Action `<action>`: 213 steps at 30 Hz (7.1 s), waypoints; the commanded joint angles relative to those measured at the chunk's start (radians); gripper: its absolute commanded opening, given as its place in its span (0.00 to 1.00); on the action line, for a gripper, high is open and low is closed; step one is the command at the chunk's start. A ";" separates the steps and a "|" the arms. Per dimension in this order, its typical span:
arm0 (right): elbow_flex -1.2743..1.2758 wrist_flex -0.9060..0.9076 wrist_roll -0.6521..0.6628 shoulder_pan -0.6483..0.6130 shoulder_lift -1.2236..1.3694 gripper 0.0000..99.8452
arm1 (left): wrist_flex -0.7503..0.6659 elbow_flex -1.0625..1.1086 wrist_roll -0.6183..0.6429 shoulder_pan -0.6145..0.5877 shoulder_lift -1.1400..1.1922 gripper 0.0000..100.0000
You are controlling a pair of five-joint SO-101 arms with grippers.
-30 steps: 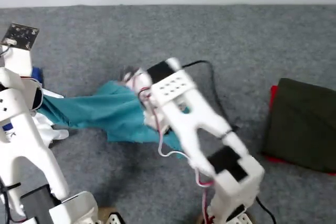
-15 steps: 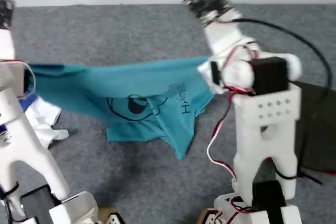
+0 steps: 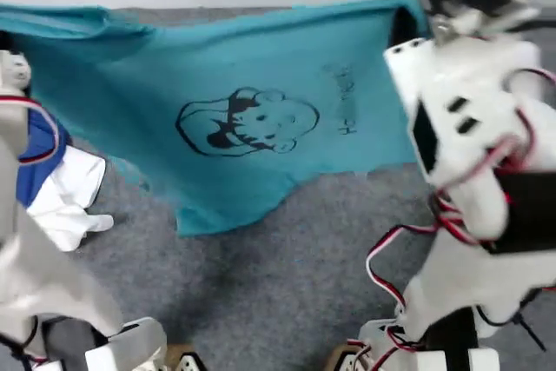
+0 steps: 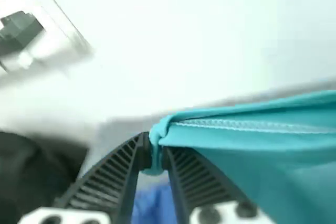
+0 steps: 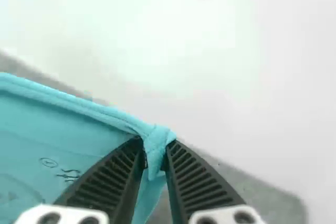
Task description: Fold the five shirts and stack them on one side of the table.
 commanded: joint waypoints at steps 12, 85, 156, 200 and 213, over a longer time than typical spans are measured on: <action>-0.442 0.205 0.087 0.124 -0.039 0.01 | -0.245 -0.414 -0.081 0.006 -0.038 0.02; -0.089 -0.236 -0.209 -0.645 1.330 0.23 | 0.063 0.298 -0.261 -0.258 0.456 0.01; 0.106 -0.777 0.440 0.050 0.860 0.01 | -0.451 -0.219 -0.261 0.189 0.934 0.02; 0.127 0.202 0.445 0.102 0.769 0.01 | 0.063 1.038 -0.512 0.180 0.054 0.01; 0.586 0.197 0.494 0.074 0.506 0.01 | 0.063 1.376 -0.514 0.172 -0.166 0.01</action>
